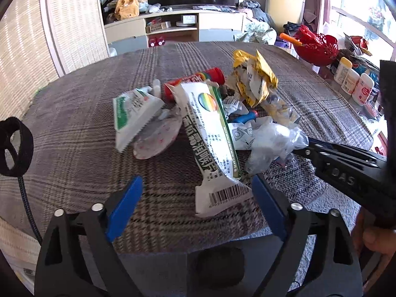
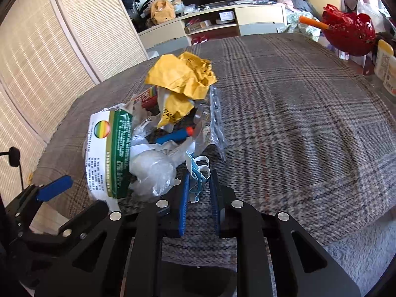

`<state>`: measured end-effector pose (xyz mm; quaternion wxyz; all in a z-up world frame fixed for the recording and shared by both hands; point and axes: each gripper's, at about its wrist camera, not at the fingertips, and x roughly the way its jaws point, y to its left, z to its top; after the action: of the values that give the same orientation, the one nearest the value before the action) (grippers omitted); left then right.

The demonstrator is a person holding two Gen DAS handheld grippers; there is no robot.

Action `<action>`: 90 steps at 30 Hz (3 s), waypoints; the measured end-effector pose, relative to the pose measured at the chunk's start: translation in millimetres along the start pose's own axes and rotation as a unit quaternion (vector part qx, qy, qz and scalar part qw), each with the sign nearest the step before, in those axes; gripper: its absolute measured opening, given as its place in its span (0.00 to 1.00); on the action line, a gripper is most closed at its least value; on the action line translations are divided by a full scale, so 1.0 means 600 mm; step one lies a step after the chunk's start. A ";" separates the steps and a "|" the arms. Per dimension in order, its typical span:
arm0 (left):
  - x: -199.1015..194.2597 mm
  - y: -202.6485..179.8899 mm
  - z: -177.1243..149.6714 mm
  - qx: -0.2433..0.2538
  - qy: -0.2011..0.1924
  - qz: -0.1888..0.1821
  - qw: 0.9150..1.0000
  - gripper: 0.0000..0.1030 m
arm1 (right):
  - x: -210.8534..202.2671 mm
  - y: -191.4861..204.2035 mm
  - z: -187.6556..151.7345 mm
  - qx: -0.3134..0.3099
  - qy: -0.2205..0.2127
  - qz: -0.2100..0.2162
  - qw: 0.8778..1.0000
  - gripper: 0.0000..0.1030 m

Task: Collect trash
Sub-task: 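Grasp the blue-white wrapper with the right tool while the left tool grasps the white barcode wrapper, then carry both wrappers down to the dark bin and open both tools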

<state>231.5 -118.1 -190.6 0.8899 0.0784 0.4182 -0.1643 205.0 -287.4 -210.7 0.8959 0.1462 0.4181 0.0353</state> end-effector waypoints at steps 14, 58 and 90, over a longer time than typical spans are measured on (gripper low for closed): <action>0.025 -0.001 -0.021 0.000 0.008 0.000 1.000 0.47 | -0.041 -0.014 -0.038 0.012 -0.005 -0.008 1.000 0.17; -0.161 -0.032 -0.250 -0.004 0.025 -0.032 0.999 0.17 | -0.137 0.044 -0.238 -0.017 0.041 0.001 0.999 0.16; -0.070 -0.017 -0.292 -0.029 0.086 -0.037 0.995 0.84 | -0.073 0.000 -0.252 0.016 0.072 -0.039 0.997 0.94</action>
<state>76.9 -69.8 -270.0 0.8456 0.0512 0.5007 -0.1778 62.0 -260.5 -270.0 0.8618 0.1408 0.4872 0.0044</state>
